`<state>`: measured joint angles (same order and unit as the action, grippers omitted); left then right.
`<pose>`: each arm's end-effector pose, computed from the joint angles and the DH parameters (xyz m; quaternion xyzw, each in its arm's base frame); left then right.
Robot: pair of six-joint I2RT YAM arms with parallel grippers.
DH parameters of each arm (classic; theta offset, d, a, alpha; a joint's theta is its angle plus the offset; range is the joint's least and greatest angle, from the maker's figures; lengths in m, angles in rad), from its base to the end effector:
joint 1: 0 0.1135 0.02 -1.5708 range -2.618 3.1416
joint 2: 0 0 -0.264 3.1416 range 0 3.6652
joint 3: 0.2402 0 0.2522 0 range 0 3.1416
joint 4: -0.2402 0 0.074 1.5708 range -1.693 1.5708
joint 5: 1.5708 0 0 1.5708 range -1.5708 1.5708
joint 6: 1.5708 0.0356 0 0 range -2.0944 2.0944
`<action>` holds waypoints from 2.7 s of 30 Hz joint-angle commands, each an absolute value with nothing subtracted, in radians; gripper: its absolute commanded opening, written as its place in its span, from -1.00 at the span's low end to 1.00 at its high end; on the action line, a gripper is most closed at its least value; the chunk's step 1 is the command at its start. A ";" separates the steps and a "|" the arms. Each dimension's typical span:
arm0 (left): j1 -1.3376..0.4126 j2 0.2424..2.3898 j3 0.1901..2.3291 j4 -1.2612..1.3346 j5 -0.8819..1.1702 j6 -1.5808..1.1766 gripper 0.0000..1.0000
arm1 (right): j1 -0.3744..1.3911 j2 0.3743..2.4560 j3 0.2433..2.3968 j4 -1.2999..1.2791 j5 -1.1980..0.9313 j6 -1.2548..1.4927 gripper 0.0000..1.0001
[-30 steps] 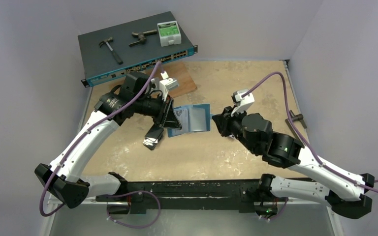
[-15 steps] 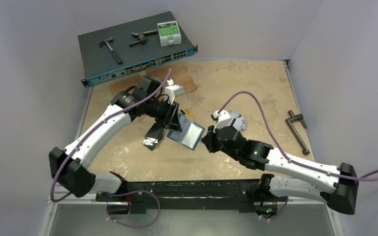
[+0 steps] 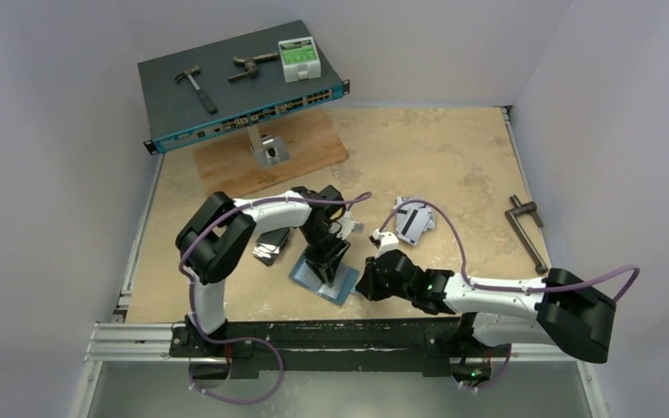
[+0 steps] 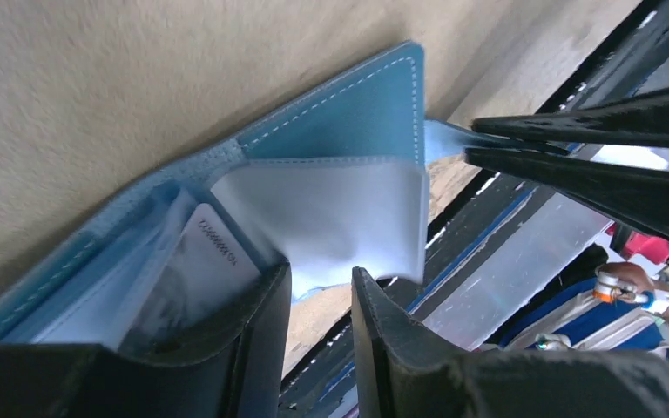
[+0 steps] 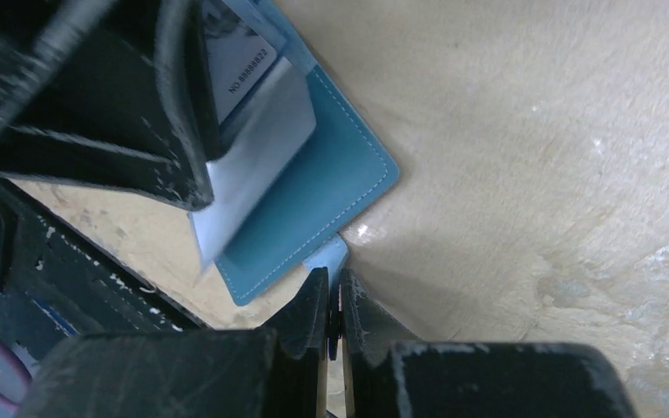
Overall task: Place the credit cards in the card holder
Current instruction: Place the card holder at the center of the board, then pick up the card holder from the center of the board.
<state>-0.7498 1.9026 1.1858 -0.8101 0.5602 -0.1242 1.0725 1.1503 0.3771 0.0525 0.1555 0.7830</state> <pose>0.2320 -0.2419 0.1433 -0.3014 -0.9123 0.2593 0.0979 0.1059 0.1831 0.1543 -0.0993 0.9034 0.2866 0.3032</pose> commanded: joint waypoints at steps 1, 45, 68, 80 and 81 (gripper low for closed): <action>-0.739 1.843 1.325 -0.854 0.627 -0.028 -0.38 | 1.074 1.149 0.330 0.143 0.152 0.851 -1.00; -0.619 1.810 1.189 -0.824 0.558 0.071 -0.30 | 0.935 0.938 0.191 0.238 0.007 0.986 0.37; -0.603 1.777 1.221 -0.837 0.580 0.060 -0.31 | 0.894 1.370 0.296 0.580 -0.186 0.909 -1.00; -0.411 1.626 1.406 -0.874 0.779 0.081 -0.23 | 0.902 0.920 0.634 -0.022 -0.088 0.453 -1.00; -0.392 1.608 1.390 -0.845 0.783 0.067 -0.23 | 0.913 0.885 0.653 -0.055 -0.094 0.422 -1.00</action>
<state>-0.4393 1.7077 1.3678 -0.8829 0.6975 0.0643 0.8963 1.0012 0.5655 0.1368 -0.1131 0.6228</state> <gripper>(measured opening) 0.381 0.071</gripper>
